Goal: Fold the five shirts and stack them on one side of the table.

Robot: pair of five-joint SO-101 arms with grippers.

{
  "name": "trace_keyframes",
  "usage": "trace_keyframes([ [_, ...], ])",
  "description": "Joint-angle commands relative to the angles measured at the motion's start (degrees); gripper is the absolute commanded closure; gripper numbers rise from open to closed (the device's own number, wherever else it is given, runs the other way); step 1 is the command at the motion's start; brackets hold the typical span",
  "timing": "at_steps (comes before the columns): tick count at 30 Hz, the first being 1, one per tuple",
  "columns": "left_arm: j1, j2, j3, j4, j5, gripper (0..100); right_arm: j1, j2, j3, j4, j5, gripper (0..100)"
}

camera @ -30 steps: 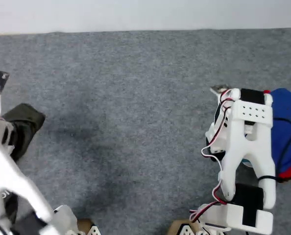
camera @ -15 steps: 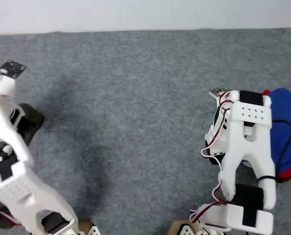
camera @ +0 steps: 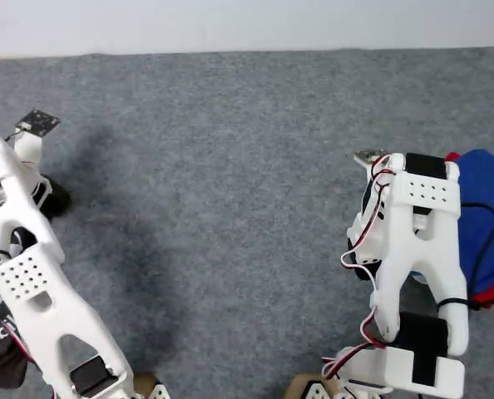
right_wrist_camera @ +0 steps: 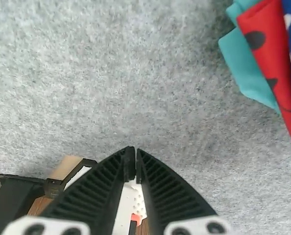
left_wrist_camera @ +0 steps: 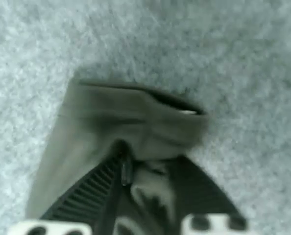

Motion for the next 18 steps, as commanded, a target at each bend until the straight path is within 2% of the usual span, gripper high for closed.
trace_keyframes([
  [1,0.88,0.09,-9.71,4.92,-0.26,100,-0.31,-2.51,-0.26,1.71,-0.53,98.9],
  [6,1.93,-0.18,-23.34,9.05,0.62,100,-0.13,-2.51,-0.26,2.51,-0.53,98.9],
  [12,5.1,-0.18,-44.35,10.37,10.99,100,-0.04,-2.51,-0.26,2.51,-0.53,98.9],
  [18,12.66,-10.29,-44.0,10.37,20.92,100,-0.04,-2.51,-0.26,2.51,-0.53,98.9],
])
